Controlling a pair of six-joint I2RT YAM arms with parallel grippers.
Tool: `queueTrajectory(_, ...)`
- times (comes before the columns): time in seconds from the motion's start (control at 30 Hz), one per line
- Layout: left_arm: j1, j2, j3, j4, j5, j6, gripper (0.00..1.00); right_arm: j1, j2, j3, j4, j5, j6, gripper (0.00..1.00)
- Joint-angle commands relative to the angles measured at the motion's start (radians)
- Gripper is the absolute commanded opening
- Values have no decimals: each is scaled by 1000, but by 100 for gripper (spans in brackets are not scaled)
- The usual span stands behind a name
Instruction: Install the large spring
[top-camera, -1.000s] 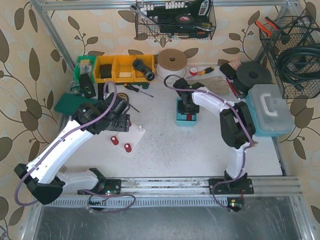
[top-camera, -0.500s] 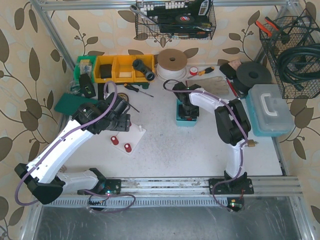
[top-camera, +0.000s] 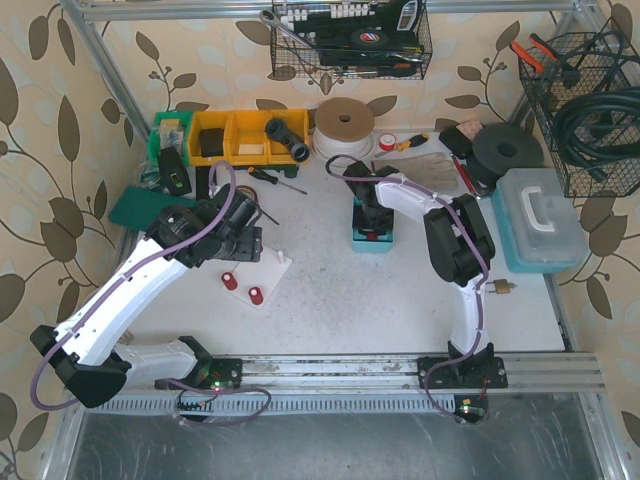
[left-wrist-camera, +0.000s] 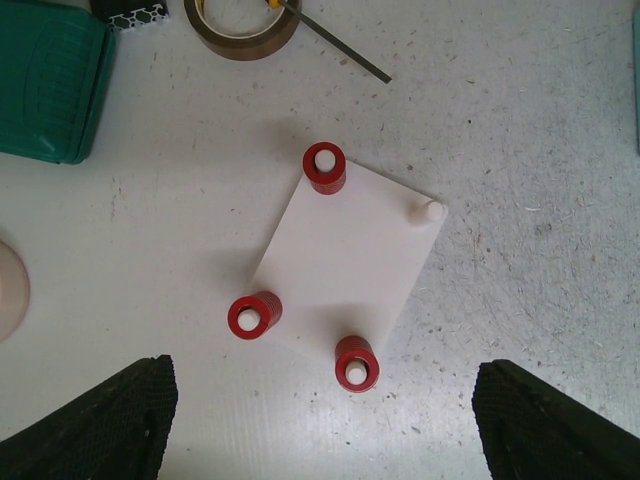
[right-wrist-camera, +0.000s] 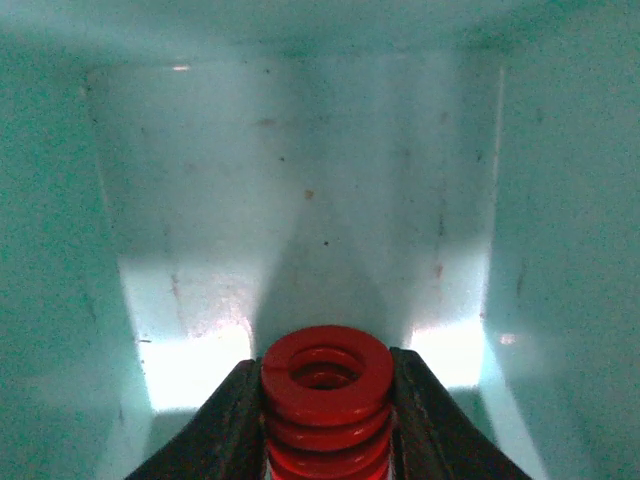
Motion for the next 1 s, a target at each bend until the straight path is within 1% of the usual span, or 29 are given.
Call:
queueTrajectory(0.0, 11, 1, 19, 11, 17, 24, 84, -11, -25, -6, 35, 2, -49, 18)
queueTrajectory(0.2, 17, 8, 23, 10, 20, 16, 87, -19, -90, 9, 32, 47, -151, 8)
queueTrajectory(0.4, 60, -11, 22, 43, 67, 6, 88, -23, -245, -44, 114, 43, -309, 2)
queueTrajectory(0.53, 99, -18, 28, 84, 129, 9, 85, -23, -372, -109, 212, -59, -435, 0)
queueTrajectory(0.63, 121, -15, 42, 116, 184, 14, 81, -19, -445, -150, 271, -149, -501, 0)
queueTrajectory(0.73, 142, -8, 55, 152, 236, 5, 78, -1, -533, -215, 364, -219, -577, 0)
queueTrajectory(0.83, 174, 1, 67, 191, 321, -15, 73, 48, -626, -301, 481, -267, -666, 0)
queueTrajectory(0.97, 225, 15, 72, 273, 478, -63, 68, 138, -735, -416, 616, -325, -794, 0)
